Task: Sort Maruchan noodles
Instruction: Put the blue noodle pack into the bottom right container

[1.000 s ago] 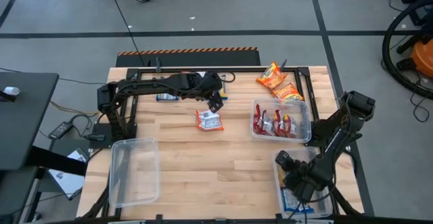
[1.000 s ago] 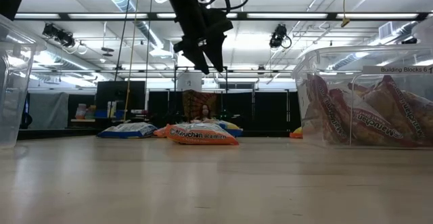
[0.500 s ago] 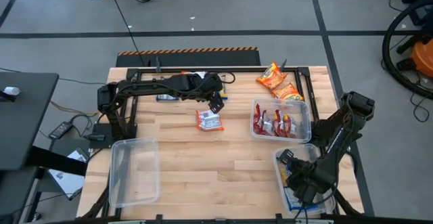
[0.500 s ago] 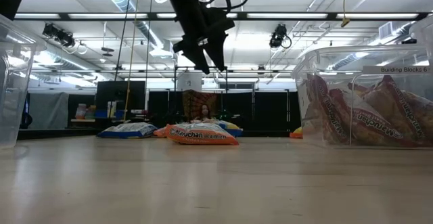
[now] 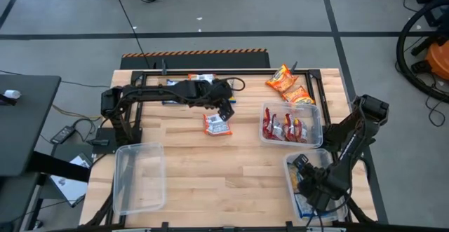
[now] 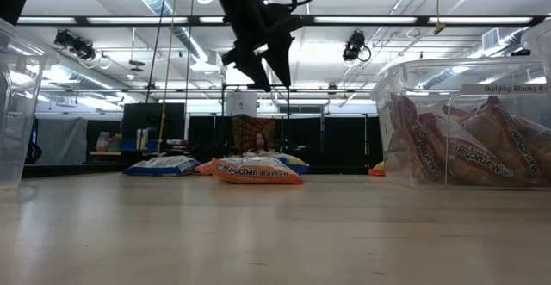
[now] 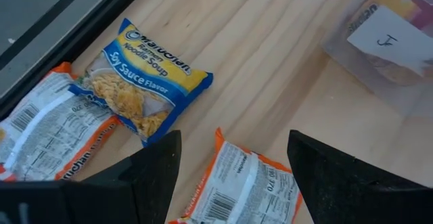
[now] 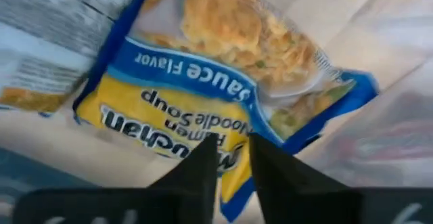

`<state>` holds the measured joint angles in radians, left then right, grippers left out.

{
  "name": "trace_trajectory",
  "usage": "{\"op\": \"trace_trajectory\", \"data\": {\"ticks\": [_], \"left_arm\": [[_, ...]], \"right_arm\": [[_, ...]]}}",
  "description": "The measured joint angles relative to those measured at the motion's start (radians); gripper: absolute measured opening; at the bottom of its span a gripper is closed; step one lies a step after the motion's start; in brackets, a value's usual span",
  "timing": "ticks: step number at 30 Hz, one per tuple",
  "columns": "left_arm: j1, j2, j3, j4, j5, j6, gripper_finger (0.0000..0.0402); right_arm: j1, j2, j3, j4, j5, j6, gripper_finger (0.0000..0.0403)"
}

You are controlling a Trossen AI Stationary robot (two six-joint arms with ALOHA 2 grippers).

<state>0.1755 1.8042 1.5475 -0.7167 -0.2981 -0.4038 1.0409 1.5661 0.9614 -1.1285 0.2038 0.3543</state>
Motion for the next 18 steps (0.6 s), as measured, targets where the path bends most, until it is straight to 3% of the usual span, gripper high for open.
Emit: {"op": "trace_trajectory", "data": {"ticks": [4,7,18], "left_arm": [[-0.001,0.000,0.000,-0.002,0.000,-0.005,0.0274],[0.000,0.000,0.000,-0.003,0.000,-0.008,0.0274],[0.002,0.000,0.000,0.003,-0.016,-0.011,0.0274]], "right_arm": [[-0.003,-0.002,-0.009,-0.057,0.018,-0.014,0.0151],[-0.008,-0.005,-0.022,-0.036,0.045,-0.065,0.0164],[-0.009,-0.008,-0.138,0.098,0.018,-0.083,0.0127]]}}
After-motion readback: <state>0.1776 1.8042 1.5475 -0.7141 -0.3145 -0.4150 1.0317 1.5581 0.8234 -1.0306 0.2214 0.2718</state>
